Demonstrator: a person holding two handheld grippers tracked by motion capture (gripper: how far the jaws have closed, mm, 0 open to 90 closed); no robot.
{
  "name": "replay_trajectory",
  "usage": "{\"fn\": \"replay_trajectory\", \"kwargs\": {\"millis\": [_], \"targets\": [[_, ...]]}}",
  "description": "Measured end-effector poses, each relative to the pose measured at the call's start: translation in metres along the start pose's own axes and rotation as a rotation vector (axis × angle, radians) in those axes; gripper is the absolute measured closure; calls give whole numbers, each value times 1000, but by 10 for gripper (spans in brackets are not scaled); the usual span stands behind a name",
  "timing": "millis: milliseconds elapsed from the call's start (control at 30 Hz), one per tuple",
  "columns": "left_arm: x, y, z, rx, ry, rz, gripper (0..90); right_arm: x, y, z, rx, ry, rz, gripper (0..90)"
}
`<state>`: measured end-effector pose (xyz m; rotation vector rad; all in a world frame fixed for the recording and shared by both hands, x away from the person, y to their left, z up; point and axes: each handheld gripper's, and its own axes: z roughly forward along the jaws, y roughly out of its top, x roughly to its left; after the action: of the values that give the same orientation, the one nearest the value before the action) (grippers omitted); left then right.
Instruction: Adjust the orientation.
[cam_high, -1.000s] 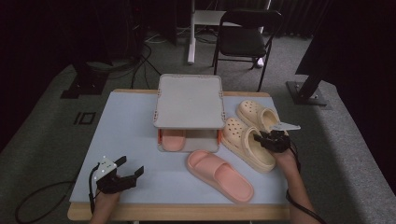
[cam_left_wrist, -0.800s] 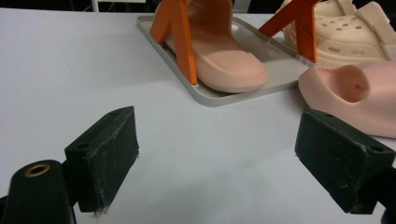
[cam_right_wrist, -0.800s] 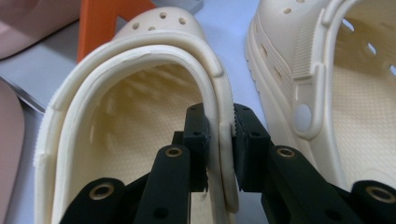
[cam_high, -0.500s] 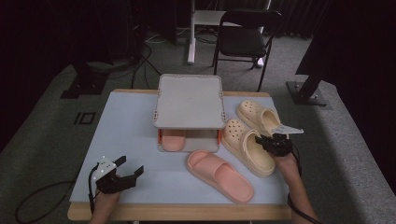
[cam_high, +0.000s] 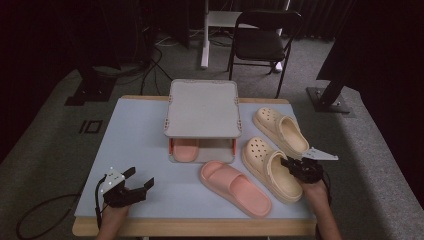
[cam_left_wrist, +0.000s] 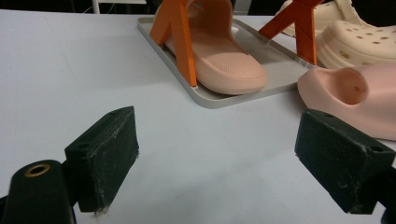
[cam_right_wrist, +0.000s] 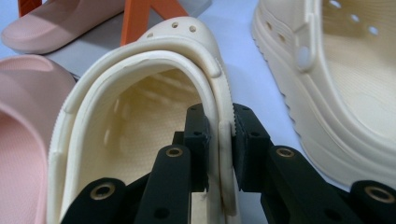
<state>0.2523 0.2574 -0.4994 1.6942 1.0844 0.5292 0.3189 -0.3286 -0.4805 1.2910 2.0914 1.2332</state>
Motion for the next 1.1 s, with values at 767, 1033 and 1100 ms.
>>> {"fn": "replay_trajectory", "kwargs": {"millis": [767, 1033, 1100], "targets": [[-1, 0, 1, 1, -12, 3, 132, -15, -25, -27, -12, -39, 125, 650], [0, -1, 1, 0, -16, 2, 132, -13, -20, -20, 33, -31, 40, 646], [-1, -1, 1, -2, -20, 5, 132, -14, -19, -20, 32, -26, 38, 659]]}}
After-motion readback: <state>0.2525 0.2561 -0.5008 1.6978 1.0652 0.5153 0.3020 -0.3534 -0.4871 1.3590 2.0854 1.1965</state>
